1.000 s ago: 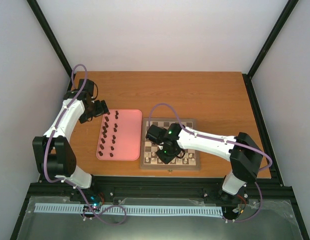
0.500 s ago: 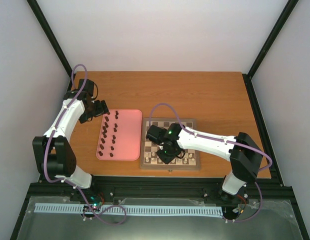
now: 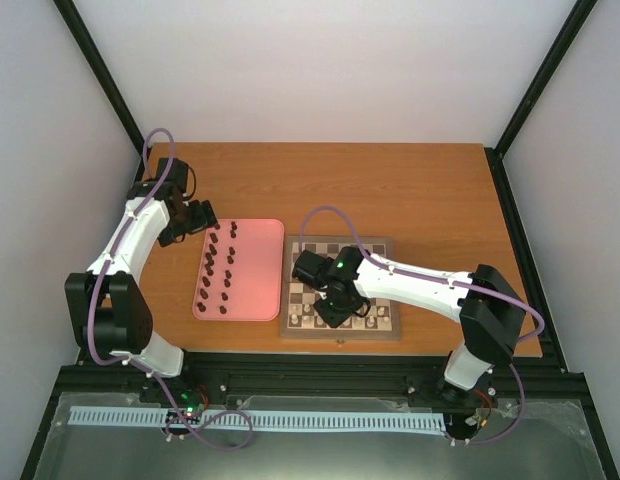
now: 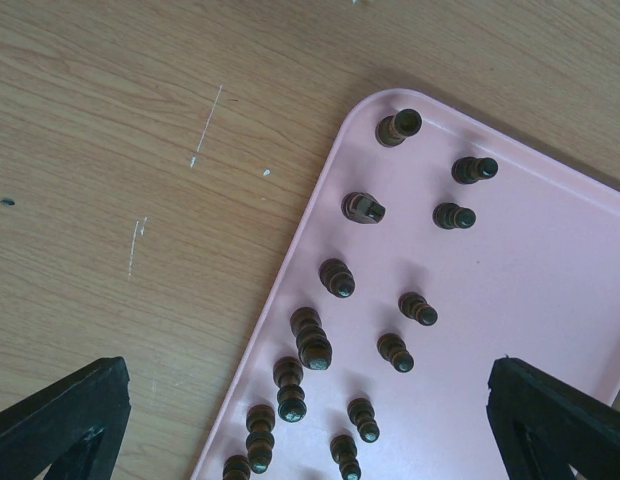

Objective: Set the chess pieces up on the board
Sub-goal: Adjust the chess piece on the chessboard.

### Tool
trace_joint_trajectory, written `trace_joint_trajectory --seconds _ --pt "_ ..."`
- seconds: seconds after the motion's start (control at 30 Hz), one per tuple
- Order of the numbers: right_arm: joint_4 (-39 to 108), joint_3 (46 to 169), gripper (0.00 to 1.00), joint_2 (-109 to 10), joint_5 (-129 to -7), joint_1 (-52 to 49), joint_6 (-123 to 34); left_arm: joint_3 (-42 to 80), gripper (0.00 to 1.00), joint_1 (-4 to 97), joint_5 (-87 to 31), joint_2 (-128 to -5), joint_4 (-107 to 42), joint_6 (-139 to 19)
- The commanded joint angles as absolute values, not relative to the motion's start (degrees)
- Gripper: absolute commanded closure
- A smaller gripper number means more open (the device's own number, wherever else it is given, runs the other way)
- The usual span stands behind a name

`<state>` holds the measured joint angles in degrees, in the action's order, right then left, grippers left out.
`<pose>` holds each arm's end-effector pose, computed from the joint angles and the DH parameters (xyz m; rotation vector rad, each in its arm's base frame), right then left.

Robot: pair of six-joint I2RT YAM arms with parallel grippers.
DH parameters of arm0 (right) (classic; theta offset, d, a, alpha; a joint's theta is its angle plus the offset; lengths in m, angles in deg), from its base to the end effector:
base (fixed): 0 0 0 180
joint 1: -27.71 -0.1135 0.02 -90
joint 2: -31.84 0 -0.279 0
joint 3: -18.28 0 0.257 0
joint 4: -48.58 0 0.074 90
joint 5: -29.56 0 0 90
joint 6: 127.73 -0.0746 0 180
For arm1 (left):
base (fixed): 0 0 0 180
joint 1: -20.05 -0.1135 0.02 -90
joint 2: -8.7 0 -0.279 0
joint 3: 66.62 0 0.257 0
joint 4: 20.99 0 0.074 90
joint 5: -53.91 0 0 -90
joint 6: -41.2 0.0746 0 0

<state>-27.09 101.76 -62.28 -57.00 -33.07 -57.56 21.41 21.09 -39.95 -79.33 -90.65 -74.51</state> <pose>0.1514 0.2615 0.1962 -1.0654 2.8618 -0.0063 0.3190 -0.0008 0.2532 -0.6105 2.7130 -0.0242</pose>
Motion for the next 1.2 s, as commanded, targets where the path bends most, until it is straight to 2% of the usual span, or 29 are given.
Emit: trace_joint_trajectory --seconds 0.0,0.63,0.8,1.07,1.17 --pt "-28.07 101.24 0.64 -62.46 -56.43 -32.94 -58.26 22.7 0.0 21.28 -40.31 -79.16 -90.31 -74.16" --pt "-28.21 101.37 0.65 -63.42 -56.17 -32.94 -56.66 22.99 0.0 21.27 -40.35 -79.55 -90.14 -74.11" --pt "-28.08 101.95 0.7 -64.07 -55.94 -32.94 -56.06 23.33 0.0 21.25 -40.36 -79.74 -90.26 -74.05" --pt "-28.2 102.68 0.69 -65.04 -55.39 -32.94 -55.57 23.26 0.0 21.28 -40.31 -80.2 -90.06 -74.07" --pt "-28.26 102.87 0.67 -65.26 -55.11 -32.94 -55.54 23.33 0.0 21.26 -40.31 -80.31 -90.04 -74.03"
